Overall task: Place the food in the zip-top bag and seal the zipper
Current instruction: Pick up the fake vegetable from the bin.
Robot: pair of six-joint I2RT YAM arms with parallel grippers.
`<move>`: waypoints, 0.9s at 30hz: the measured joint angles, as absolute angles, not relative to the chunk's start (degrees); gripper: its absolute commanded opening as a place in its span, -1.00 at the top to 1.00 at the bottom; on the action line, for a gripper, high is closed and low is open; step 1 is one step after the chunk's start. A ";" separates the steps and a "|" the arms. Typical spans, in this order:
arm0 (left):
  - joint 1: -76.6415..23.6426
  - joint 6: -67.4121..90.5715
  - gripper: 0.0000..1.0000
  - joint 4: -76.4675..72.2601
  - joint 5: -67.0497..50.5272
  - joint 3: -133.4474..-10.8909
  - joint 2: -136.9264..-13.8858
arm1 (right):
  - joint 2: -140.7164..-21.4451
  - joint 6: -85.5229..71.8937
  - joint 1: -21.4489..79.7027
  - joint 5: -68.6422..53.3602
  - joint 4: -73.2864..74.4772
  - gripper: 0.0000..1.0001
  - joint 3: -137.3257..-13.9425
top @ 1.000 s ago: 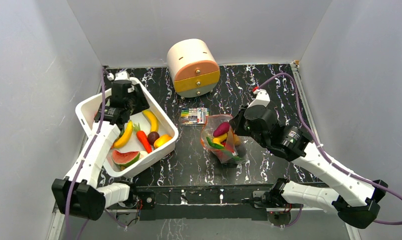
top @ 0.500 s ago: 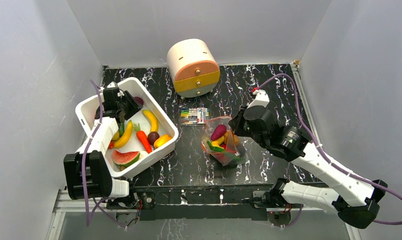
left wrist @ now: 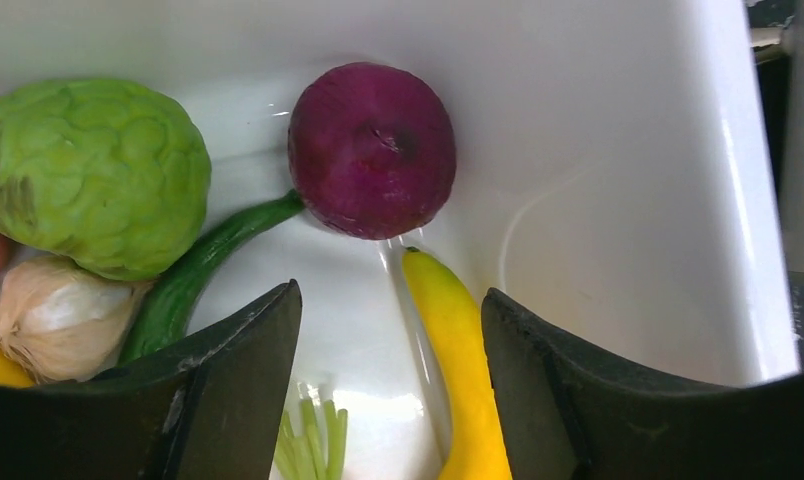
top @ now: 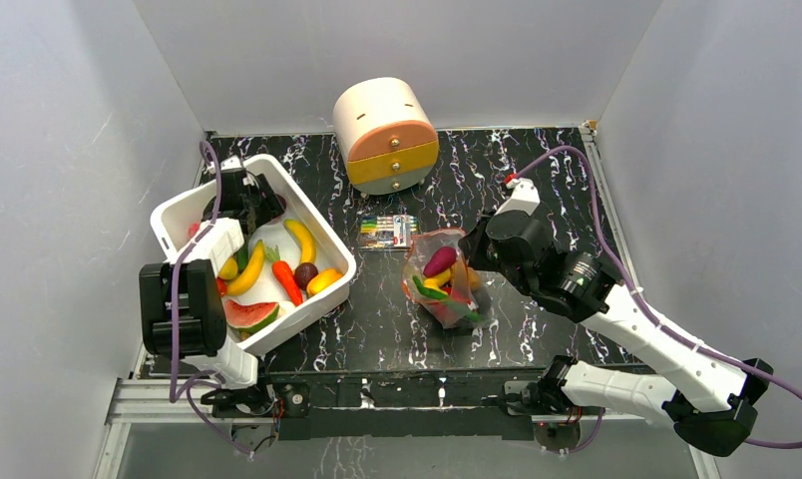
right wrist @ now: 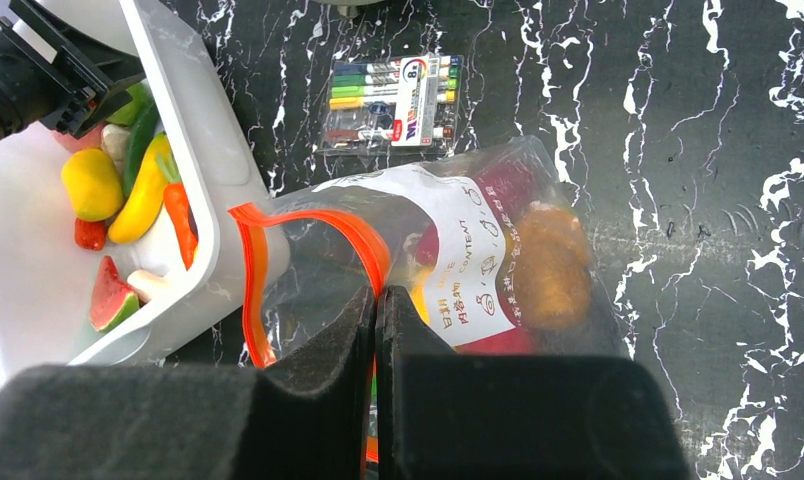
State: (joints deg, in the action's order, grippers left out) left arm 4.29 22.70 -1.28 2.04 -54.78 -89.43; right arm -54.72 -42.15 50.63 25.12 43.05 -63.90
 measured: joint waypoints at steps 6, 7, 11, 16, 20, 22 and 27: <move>4.34 19.66 -0.35 -3.77 3.64 -55.37 -92.25 | -54.72 -42.15 50.63 25.98 43.05 1.00 -63.92; 4.38 19.29 -0.38 -4.19 3.64 -55.68 -92.79 | -54.72 -42.15 50.63 26.00 43.05 1.00 -63.92; 4.45 17.96 -0.47 -5.61 3.53 -56.99 -95.26 | -54.72 -42.33 50.63 26.00 43.05 1.00 -63.92; 4.51 16.78 -0.48 -6.46 3.55 -58.13 -97.34 | -54.72 -42.54 50.63 26.00 43.05 1.00 -63.92; 4.78 16.45 -0.49 -7.84 3.03 -59.31 -99.74 | -54.83 -42.54 50.63 26.02 43.05 1.00 -63.92; 4.80 16.45 -0.49 -8.12 2.55 -59.48 -100.79 | -54.89 -42.54 50.63 26.02 43.05 1.00 -63.92; 4.82 16.10 -0.43 -8.16 2.44 -60.88 -103.59 | -54.92 -42.54 50.63 26.15 43.05 1.00 -63.94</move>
